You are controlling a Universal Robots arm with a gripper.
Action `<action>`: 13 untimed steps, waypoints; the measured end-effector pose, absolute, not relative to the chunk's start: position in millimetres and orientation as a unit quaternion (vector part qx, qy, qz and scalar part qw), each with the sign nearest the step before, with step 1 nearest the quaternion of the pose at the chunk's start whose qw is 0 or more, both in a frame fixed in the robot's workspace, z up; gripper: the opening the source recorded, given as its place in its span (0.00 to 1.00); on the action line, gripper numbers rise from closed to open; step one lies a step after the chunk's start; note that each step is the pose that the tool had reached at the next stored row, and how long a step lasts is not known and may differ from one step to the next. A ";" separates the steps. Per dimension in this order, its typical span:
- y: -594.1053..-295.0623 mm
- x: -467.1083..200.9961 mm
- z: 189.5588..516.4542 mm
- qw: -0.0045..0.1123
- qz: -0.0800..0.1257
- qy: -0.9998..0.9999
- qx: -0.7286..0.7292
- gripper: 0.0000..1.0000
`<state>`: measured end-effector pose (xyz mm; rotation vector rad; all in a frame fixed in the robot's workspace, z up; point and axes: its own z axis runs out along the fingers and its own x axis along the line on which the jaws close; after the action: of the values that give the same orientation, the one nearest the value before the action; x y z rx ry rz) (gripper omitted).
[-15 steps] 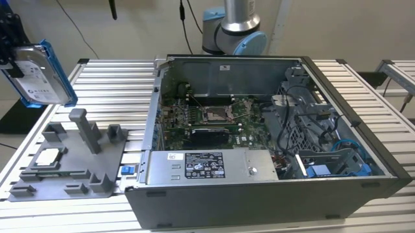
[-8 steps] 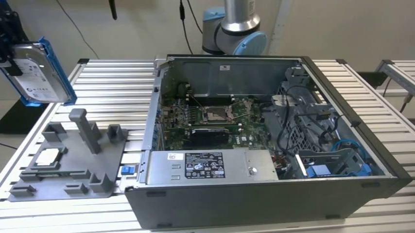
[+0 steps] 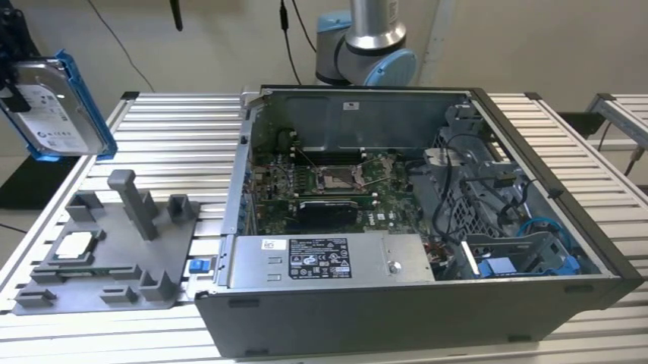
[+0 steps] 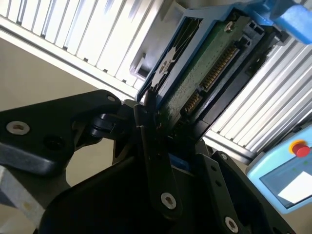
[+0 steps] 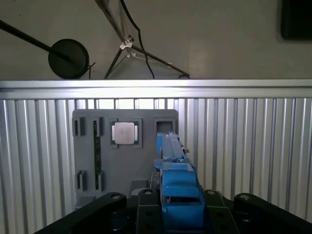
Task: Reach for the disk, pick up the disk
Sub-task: 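Pick up the disk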
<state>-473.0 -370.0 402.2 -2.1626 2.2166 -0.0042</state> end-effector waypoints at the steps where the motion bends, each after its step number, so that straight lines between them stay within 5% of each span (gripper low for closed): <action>1: -370.0 -473.0 402.2 0.023 -0.001 0.716 -0.698 0.00; 13: -370.0 -473.0 406.8 0.024 0.000 0.716 -0.698 0.00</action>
<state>-473.0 -370.0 406.8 -2.1596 2.2139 0.0005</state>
